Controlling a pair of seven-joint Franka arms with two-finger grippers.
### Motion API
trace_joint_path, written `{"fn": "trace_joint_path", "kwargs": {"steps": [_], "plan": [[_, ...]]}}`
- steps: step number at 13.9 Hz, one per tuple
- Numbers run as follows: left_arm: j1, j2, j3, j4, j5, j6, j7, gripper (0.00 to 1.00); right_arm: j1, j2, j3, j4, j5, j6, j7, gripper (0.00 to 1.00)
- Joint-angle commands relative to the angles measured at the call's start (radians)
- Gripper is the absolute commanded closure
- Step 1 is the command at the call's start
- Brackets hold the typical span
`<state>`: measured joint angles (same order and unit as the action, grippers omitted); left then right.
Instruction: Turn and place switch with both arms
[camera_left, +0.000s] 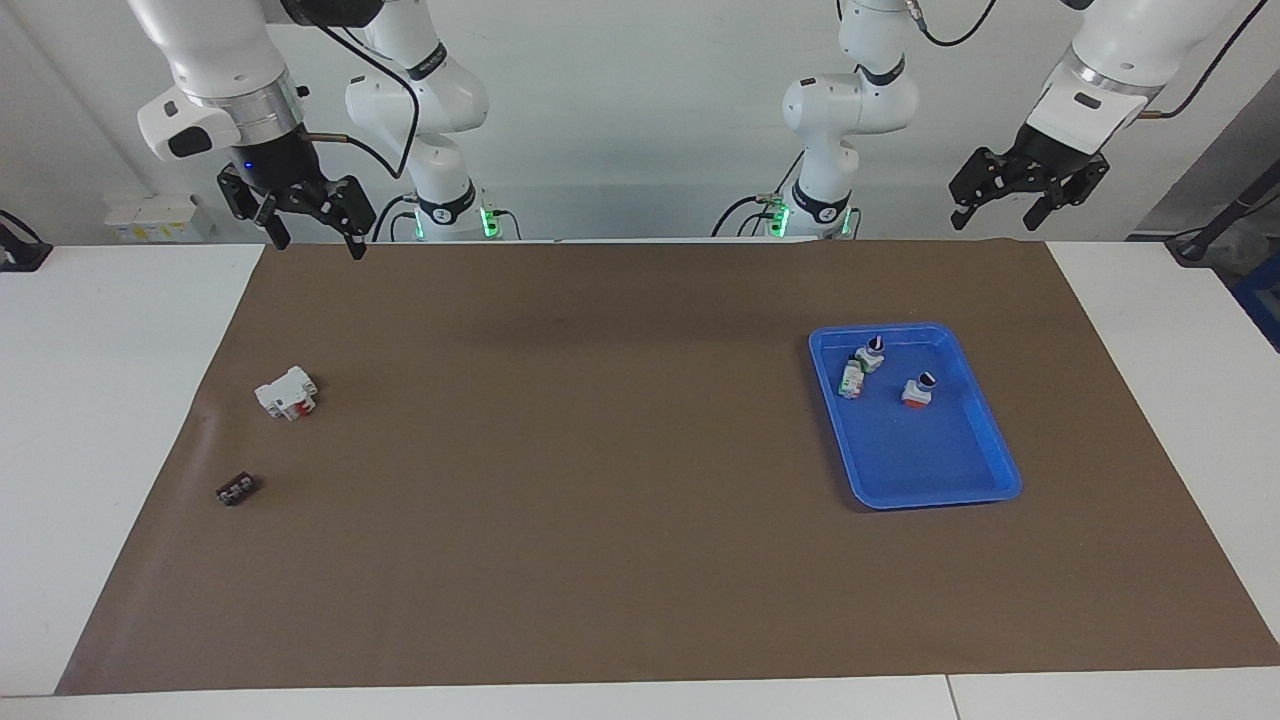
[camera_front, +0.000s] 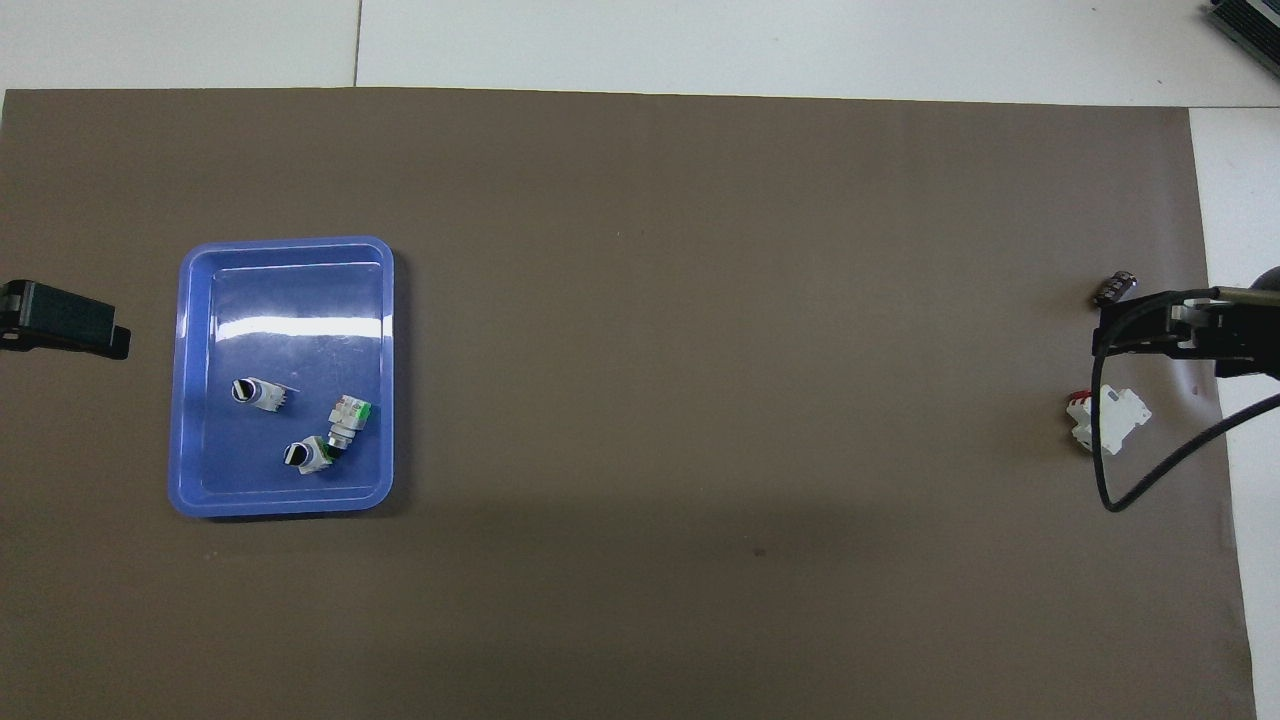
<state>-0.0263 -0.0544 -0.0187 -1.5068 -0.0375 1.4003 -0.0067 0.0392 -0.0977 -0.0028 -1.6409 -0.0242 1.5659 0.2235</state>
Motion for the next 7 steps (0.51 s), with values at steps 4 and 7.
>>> {"fn": "trace_joint_path", "kwargs": {"steps": [4,7], "plan": [[0.016,-0.030,-0.007,-0.044,0.071,0.029,0.054,0.00,-0.001,-0.027,-0.005,-0.031,0.015,0.016,-0.023,0.00],[0.017,-0.032,-0.006,-0.047,0.070,0.031,0.071,0.00,-0.001,-0.027,-0.005,-0.031,0.015,0.016,-0.023,0.00]]}}
